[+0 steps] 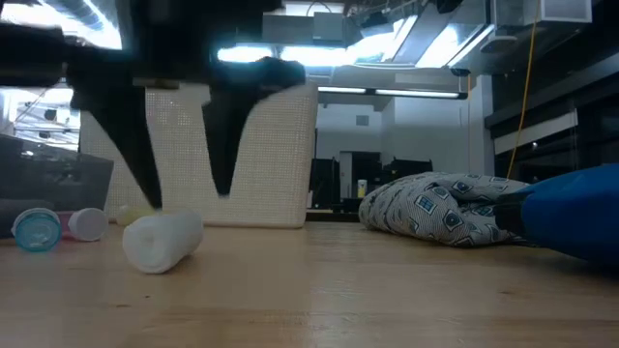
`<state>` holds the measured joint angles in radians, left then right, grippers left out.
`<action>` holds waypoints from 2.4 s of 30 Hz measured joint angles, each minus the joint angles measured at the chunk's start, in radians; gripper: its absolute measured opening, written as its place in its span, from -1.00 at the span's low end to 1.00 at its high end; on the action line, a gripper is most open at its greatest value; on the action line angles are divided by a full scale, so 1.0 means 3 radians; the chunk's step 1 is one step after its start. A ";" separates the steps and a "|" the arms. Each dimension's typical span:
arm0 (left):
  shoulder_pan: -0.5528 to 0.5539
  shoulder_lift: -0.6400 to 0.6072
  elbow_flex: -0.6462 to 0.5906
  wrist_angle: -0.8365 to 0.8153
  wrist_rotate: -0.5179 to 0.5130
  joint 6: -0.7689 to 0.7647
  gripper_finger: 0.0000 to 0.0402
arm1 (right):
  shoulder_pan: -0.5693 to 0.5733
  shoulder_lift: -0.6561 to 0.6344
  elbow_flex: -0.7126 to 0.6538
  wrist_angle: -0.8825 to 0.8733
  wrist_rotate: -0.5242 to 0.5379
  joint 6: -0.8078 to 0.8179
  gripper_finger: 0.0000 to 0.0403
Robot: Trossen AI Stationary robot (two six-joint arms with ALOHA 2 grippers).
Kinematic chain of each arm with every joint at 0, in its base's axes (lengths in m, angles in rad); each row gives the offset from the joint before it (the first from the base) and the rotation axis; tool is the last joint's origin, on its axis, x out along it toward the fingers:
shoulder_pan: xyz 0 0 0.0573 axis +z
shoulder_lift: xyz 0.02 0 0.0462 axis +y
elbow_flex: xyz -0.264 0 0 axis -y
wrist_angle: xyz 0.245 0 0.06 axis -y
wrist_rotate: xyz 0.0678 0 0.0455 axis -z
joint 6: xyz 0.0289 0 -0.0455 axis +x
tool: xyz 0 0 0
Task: Pick & place medical supplies in basket/bin
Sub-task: Put the white bandage into the black bin
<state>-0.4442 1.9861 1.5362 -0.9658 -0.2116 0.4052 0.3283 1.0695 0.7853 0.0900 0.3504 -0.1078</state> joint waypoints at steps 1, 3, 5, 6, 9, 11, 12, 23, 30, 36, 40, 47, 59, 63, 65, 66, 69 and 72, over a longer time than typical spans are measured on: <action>0.0000 0.0054 0.0034 -0.0021 0.0007 0.0036 0.02 | 0.0000 -0.0001 0.0000 -0.0007 0.0001 0.0000 -0.33; 0.0000 0.0133 0.0053 -0.0022 0.0047 0.0090 0.02 | 0.0000 -0.0001 0.0000 -0.0020 0.0000 0.0001 -0.33; 0.0008 0.0201 0.0053 -0.0007 0.0176 0.0106 0.02 | 0.0000 0.0000 0.0000 -0.0047 -0.0009 0.0005 -0.33; 0.0010 0.0235 0.0053 0.0005 0.0215 0.0084 0.02 | 0.0000 -0.0001 0.0000 -0.0062 -0.0009 0.0010 -0.33; 0.0014 0.0309 0.0059 -0.0008 0.0257 -0.0003 -0.01 | 0.0000 0.0000 0.0000 -0.0113 -0.0008 0.0051 -0.33; 0.0013 0.0313 0.0060 -0.0020 0.0270 -0.0065 -0.10 | 0.0000 0.0000 0.0000 -0.0141 -0.0008 0.0074 -0.33; 0.0013 0.0314 0.0059 -0.0014 0.0288 -0.0100 -0.15 | 0.0000 0.0000 0.0000 -0.0149 -0.0008 0.0074 -0.33; 0.0079 0.0087 0.0050 -0.0249 0.0330 -0.0641 -0.84 | 0.0000 0.0000 0.0000 -0.0150 -0.0001 0.0075 -0.33; 0.0164 -0.0399 0.0048 -0.0514 0.0276 -0.1165 -0.76 | 0.0000 0.0000 0.0000 -0.0126 0.0003 0.0134 -0.33; 0.0126 -0.1065 0.0010 -0.0559 -0.0194 -0.1790 -0.78 | -0.0001 0.0000 0.0000 -0.0126 0.0003 0.0160 -0.33; 0.0034 -0.1584 -0.0255 -0.0616 -0.0625 -0.2441 -0.77 | -0.0001 0.0000 0.0000 -0.0128 0.0003 0.0160 -0.33; -0.0308 -0.2405 -0.1077 -0.0991 -0.1003 -0.3957 -0.75 | -0.0001 0.0000 0.0000 -0.0128 0.0003 0.0159 -0.33; -0.0862 -0.2965 -0.2229 -0.0981 -0.0663 -0.5696 -0.74 | -0.0001 0.0000 0.0000 -0.0129 0.0002 0.0158 -0.33; -0.0945 -0.2964 -0.2448 -0.0904 -0.0371 -0.5864 -0.73 | -0.0001 -0.0001 0.0000 -0.0129 0.0001 0.0158 -0.33; -0.0984 -0.2962 -0.2559 -0.0826 -0.0262 -0.5911 -0.67 | -0.0001 0.0000 0.0000 -0.0130 0.0001 0.0158 -0.33; -0.1004 -0.2962 -0.2606 -0.0778 -0.0212 -0.5917 -0.63 | 0.0000 0.0000 0.0000 -0.0132 0.0001 0.0157 -0.33; -0.1055 -0.2955 -0.2681 -0.0708 -0.0174 -0.5915 -0.46 | -0.0001 0.0000 0.0000 -0.0157 0.0001 0.0155 -0.33; -0.1073 -0.2948 -0.2681 -0.0706 -0.0276 -0.5913 -0.26 | -0.0001 -0.0001 0.0000 -0.0157 0.0001 0.0150 -0.33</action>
<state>-0.7662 1.1015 0.7318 -1.1775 -0.2943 -1.3686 0.3279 1.0691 0.7853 0.0429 0.3508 -0.0628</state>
